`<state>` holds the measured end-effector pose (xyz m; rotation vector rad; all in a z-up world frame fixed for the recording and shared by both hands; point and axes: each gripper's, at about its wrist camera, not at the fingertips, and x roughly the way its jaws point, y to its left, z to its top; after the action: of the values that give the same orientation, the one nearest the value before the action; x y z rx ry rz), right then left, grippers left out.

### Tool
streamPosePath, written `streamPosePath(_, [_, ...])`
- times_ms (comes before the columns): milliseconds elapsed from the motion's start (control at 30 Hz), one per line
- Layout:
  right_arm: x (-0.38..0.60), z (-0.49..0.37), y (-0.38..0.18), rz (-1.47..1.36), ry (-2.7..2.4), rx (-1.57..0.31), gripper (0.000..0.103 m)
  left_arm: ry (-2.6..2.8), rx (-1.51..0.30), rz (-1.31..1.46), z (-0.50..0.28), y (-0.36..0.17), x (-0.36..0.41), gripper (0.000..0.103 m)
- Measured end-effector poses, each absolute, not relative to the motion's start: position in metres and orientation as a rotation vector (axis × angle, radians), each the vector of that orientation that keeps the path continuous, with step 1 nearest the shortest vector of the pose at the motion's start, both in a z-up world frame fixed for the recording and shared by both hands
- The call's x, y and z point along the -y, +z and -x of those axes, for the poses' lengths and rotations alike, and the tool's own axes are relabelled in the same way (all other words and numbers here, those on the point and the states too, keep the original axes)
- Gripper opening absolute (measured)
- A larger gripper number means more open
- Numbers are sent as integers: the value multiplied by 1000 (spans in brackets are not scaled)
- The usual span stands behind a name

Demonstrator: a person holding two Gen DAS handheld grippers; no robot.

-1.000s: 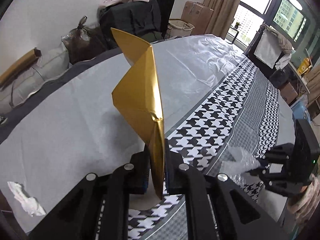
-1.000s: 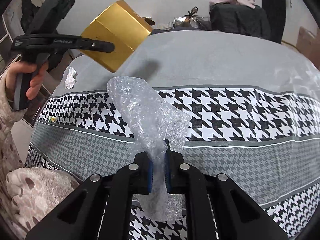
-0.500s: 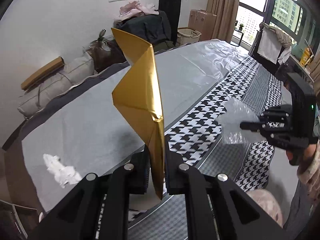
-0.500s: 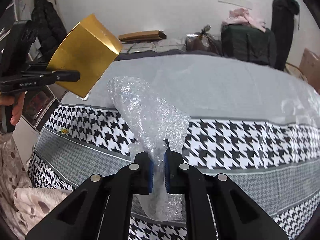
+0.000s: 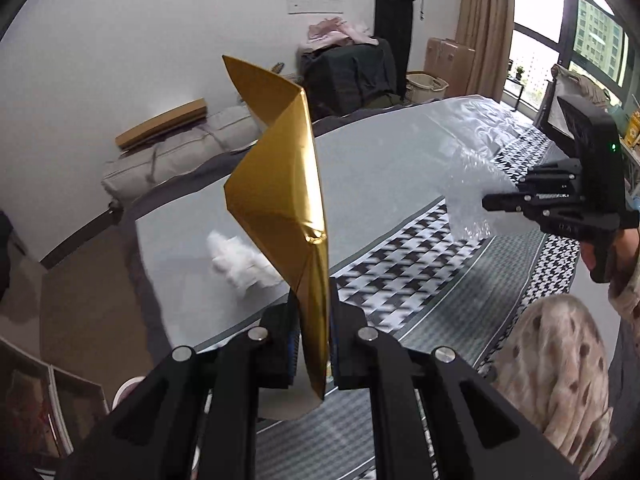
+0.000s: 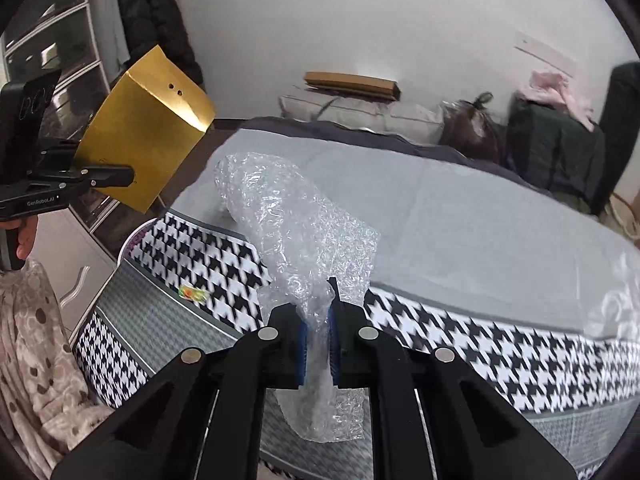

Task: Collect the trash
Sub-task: 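Lift the bubble wrap and gold box and carry them over the bin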

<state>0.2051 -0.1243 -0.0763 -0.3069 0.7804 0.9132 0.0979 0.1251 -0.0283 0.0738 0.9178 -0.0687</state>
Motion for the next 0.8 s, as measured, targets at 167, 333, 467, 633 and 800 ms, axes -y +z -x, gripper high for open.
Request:
streamPosePath(167, [71, -187, -71, 355, 978, -780, 7, -7, -895, -51, -61, -24, -173, 12])
streamPosePath(333, [22, -170, -65, 387, 1045, -775, 7, 42, -898, -26, -32, -24, -221, 12])
streamPosePath(467, [-28, -152, -64, 426, 1105, -767, 7, 83, -917, -12, -8, -31, -262, 12])
streamPosePath(633, [-81, -133, -65, 473, 1165, -767, 7, 140, -939, 20, 18, -42, -313, 12])
streamPosePath(800, [-136, -116, -69, 501, 1234, -768, 7, 189, -967, 51, 40, -60, -355, 12])
